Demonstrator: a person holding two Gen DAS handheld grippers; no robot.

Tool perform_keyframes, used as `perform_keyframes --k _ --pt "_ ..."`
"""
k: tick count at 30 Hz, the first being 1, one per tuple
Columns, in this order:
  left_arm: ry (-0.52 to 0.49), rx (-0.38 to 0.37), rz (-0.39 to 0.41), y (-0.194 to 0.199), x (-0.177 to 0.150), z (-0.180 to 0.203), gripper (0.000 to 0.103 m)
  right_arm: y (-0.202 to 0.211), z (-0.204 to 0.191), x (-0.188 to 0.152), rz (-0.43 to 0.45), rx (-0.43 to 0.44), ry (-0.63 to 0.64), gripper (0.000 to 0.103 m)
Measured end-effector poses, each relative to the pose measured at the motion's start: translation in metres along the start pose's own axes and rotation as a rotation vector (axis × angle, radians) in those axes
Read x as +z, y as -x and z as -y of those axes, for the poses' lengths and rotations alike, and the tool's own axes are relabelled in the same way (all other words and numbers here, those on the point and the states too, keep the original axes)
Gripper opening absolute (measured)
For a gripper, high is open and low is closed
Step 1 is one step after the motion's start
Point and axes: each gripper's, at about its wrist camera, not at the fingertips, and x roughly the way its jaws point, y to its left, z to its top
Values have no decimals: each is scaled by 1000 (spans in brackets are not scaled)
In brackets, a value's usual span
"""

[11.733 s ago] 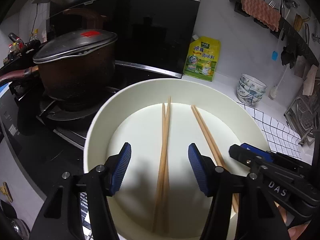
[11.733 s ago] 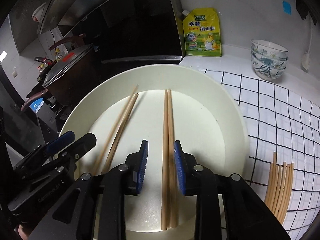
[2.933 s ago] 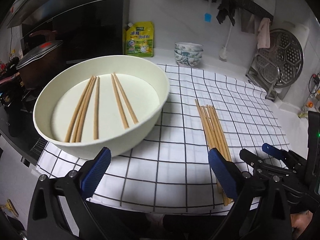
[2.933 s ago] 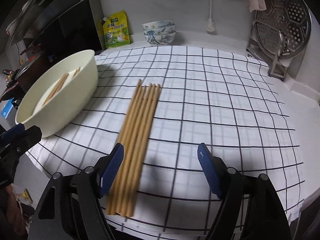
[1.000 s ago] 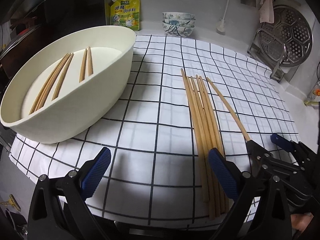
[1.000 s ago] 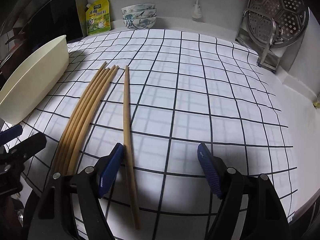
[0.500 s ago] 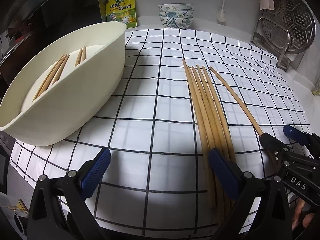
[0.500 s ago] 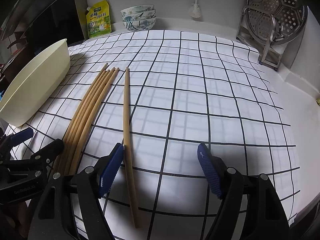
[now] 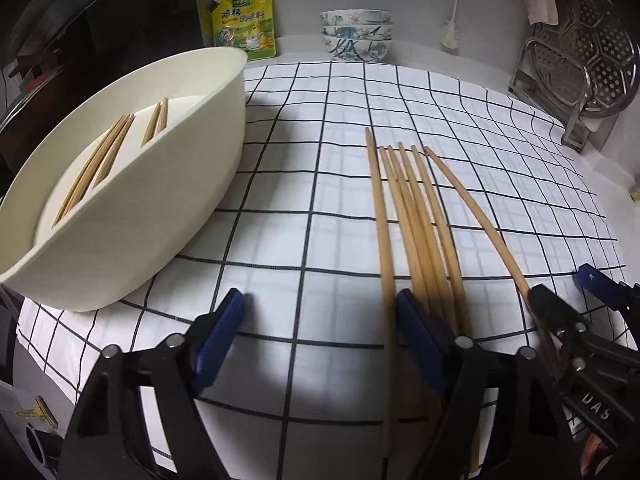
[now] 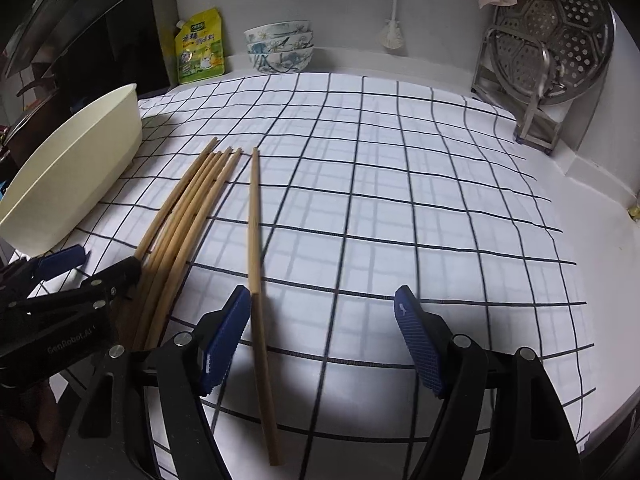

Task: Organize utensils
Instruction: 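Pull one chopstick apart with the right tool and close on it while the left tool grasps another, then carry both chopsticks into the white basin and open both tools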

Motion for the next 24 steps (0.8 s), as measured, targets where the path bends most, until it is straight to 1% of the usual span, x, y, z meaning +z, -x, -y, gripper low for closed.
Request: perform_keyframes --k 4,5,7,8,10,11,12,13,14,15,16,24 --pt "-4 2 3 -3 4 4 74 -1 -11 3 6 2 45 72" --pt "-3 3 5 -3 5 4 74 -3 -13 4 5 -2 55 71" --pt "-1 2 3 -5 7 4 72 -8 -17 6 -11 -7 66 58" --pt "0 -3 3 -6 9 5 70 -10 -16 6 -15 -3 66 58" --pt "-11 -9 5 -5 11 6 55 -11 -16 7 -13 12 56 52" --pt "-14 -12 5 -5 12 7 51 -11 -16 7 -15 22 57 50" --pt "-13 -28 2 -5 12 7 41 -11 -17 7 -14 23 60 44" --pt "-11 -37 1 -4 12 6 32 -10 -18 7 -13 26 68 34" --pt "-12 -42 1 -3 12 7 26 -9 -19 7 -13 33 71 27" --pt "-12 -55 -1 -3 11 7 16 -9 -19 7 -13 35 69 13" --pt "-13 -65 -5 -2 11 7 8 -8 -18 7 -13 28 65 7" --pt "-11 -130 -22 8 4 4 7 0 -3 4 -10 82 -44 6"
